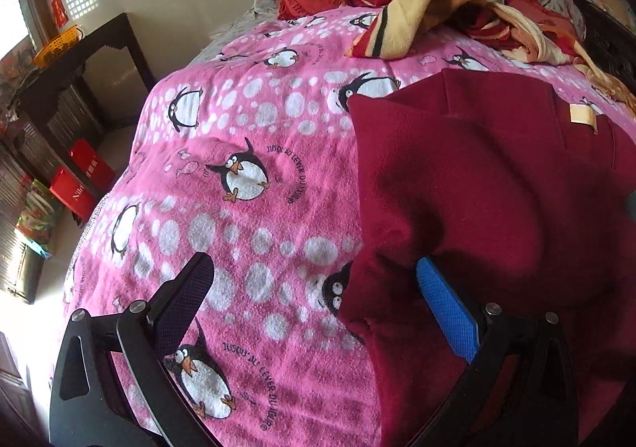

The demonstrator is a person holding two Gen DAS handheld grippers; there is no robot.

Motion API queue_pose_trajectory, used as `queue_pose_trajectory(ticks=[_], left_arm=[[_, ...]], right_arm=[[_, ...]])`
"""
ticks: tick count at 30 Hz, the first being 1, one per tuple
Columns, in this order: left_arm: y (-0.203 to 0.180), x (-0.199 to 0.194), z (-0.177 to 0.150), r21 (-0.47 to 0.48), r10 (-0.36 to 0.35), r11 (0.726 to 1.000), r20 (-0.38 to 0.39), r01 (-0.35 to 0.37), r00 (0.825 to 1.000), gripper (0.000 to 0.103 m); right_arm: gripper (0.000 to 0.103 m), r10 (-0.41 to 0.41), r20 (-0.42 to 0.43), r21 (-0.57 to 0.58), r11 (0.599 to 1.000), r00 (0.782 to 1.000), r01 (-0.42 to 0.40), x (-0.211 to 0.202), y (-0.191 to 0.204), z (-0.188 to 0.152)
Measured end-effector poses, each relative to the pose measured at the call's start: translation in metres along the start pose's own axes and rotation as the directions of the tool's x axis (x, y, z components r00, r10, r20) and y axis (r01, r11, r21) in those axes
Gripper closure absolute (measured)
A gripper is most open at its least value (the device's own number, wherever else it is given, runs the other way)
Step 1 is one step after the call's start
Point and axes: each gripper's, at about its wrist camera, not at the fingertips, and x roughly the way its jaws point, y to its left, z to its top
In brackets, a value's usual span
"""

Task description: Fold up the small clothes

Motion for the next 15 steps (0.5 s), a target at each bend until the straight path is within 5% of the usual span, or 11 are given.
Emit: queue_pose_trajectory(ticks=[3,6,8,10,12,15], left_arm=[[-0.004,-0.013,0.005,-0.002,-0.02,1.0,0.03,0.02,0.999,0.001],[-0.013,-0.022,0.006,0.012,-0.034,0.999,0.043,0.034,0.998,0.001],[-0.021,-0.025,0.006,0.028,-0.035,0.999,0.041,0.034,0.999,0.001],[-0.026,-0.026,0.005,0.042,-0.041,0.998,0.036,0.039,0.999,0.001],[-0.032,-0.026,0.004,0.053,-0.042,0.998,0.035,0.04,0.999,0.001],[-0.037,-0.023,0.006,0.064,-0.042,0.997,0.025,0.041,0.999,0.001]], right_arm=[[0.054,-0.139,0.106,0.045,0.99,0.985,0.135,-0.045,-0.024,0.004],[0.054,-0.374,0.11,0.094,0.926,0.921,0.365,-0.06,-0.056,0.006],[0.054,-0.449,0.065,0.098,0.892,0.891,0.442,-0.054,-0.076,0.005],[0.056,-0.433,0.0,0.125,0.894,0.901,0.429,-0.043,-0.094,0.0],[0.073,-0.377,0.012,0.164,0.914,0.926,0.37,-0.045,-0.104,-0.005],[0.097,-0.347,0.067,0.154,0.93,0.936,0.334,-0.063,-0.104,-0.009]])
